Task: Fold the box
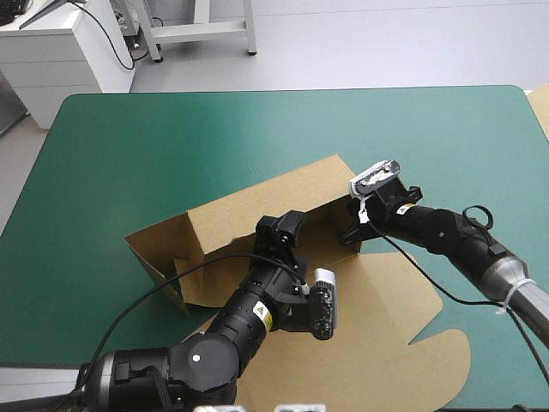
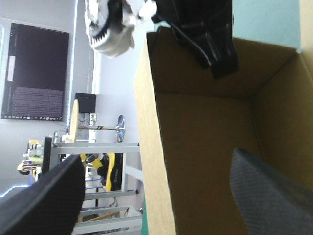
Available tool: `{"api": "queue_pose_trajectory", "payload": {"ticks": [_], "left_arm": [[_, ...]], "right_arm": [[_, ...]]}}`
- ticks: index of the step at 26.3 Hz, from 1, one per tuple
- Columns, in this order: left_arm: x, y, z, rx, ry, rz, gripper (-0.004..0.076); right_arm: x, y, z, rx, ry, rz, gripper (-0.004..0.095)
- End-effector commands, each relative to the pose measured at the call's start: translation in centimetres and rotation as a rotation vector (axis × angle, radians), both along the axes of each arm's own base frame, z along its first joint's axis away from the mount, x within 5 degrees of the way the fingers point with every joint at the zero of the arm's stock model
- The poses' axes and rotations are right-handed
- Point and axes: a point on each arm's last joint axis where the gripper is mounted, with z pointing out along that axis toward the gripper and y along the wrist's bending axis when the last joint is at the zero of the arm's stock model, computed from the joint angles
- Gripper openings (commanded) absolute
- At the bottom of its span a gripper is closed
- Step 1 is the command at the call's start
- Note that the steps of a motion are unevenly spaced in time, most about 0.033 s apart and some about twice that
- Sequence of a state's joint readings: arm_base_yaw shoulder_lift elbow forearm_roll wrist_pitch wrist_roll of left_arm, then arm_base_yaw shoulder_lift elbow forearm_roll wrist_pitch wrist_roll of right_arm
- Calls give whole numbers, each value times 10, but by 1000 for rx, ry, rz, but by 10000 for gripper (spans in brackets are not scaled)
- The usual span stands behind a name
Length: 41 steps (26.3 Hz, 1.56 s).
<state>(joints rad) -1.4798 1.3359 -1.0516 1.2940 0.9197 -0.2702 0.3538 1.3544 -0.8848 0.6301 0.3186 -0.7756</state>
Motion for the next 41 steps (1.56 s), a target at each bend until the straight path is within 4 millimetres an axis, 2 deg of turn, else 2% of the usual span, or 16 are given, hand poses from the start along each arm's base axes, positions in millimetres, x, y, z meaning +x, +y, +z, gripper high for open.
{"api": "queue_pose_trajectory", "payload": {"ticks": [1, 2, 3, 6, 7, 9, 11, 17, 22, 28, 32, 36, 41], "left_arm": [[-7, 2, 56, -152, 49, -32, 503], [-8, 2, 65, -171, 72, -42, 474], [-11, 3, 84, -196, 102, -70, 348], [-14, 8, 112, -242, 123, -100, 237], [-13, 12, 127, -290, 137, -92, 203], [-5, 22, 147, -381, 188, -61, 115], [13, 35, 159, -457, 266, 19, -6], [75, 87, 166, -529, 263, 333, 16], [104, 131, 164, -637, 333, 523, 16], [119, 180, 164, -801, 424, 676, 16], [123, 207, 164, -844, 402, 768, 16], [125, 220, 158, -839, 399, 842, 16], [125, 224, 145, -807, 418, 884, 15]], "right_arm": [[-1, 0, 17, 9, -68, 7, -17], [-1, 0, 17, 9, -71, 5, -17], [0, 0, 17, 10, -74, 3, -17], [0, 0, 18, 10, -80, -1, -17], [0, 0, 18, 10, -80, -1, -17], [0, 0, 18, 10, -81, -2, -17], [0, 0, 18, 10, -82, -3, -17], [0, 0, 18, 1, -85, 1, -17], [0, -1, 18, -12, -91, 5, -17], [-9, -10, 30, -49, -114, -33, -17], [-20, -20, 49, -92, -127, -82, -17], [-26, -29, 73, -108, -58, -174, -17], [-30, -34, 95, -129, 33, -233, -17]]}}
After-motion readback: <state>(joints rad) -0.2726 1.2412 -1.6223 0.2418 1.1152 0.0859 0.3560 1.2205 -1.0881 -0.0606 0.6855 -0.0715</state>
